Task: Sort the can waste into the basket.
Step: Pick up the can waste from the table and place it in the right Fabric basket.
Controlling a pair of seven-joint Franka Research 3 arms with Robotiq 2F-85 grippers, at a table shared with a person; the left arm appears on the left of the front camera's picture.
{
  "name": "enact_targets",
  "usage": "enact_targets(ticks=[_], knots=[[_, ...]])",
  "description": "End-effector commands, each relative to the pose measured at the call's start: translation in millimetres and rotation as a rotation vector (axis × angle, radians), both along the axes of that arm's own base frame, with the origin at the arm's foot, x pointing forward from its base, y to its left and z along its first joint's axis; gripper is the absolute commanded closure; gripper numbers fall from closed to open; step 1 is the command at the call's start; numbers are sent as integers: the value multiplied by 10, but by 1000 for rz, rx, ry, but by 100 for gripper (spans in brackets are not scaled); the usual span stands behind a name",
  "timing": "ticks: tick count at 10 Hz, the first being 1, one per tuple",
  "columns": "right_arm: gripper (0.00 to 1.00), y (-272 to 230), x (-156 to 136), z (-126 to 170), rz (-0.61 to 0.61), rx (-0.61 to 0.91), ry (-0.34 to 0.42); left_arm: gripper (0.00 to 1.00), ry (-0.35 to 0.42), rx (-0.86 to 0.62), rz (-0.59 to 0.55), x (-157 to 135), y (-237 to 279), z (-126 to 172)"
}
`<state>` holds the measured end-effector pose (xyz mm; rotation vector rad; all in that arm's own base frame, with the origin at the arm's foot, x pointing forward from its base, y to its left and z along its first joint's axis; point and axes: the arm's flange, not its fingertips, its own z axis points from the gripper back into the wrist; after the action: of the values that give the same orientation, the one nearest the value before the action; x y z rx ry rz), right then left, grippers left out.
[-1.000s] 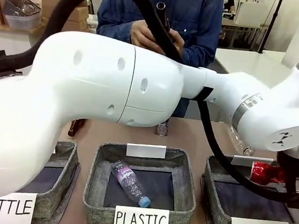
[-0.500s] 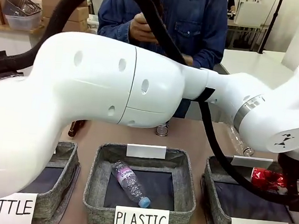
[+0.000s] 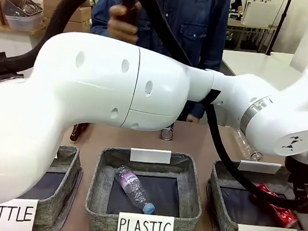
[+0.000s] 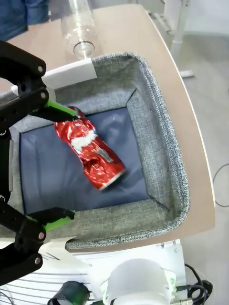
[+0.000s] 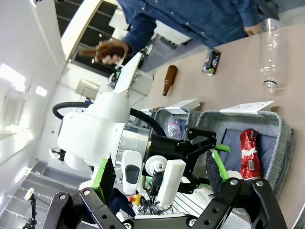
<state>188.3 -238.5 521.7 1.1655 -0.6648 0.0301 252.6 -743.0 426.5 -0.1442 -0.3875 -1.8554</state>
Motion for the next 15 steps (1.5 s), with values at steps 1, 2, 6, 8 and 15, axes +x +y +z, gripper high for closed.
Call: enact_targets(ticks=[1,2,6,8,15], knots=[[0,-17,-3,43,-7,12,6,0,1,28,3,47,-42,56],[0,-17,-3,43,-7,12,6,0,0,36,4,60,-36,49],[0,-17,-3,43,-7,12,6,0,20,114,19,208,189,303],[0,25,21,3,21,-1,3,0,-4,183,26,363,674,598],[0,91,112,-12,31,-14,22,0,-29,229,132,783,1552,871]])
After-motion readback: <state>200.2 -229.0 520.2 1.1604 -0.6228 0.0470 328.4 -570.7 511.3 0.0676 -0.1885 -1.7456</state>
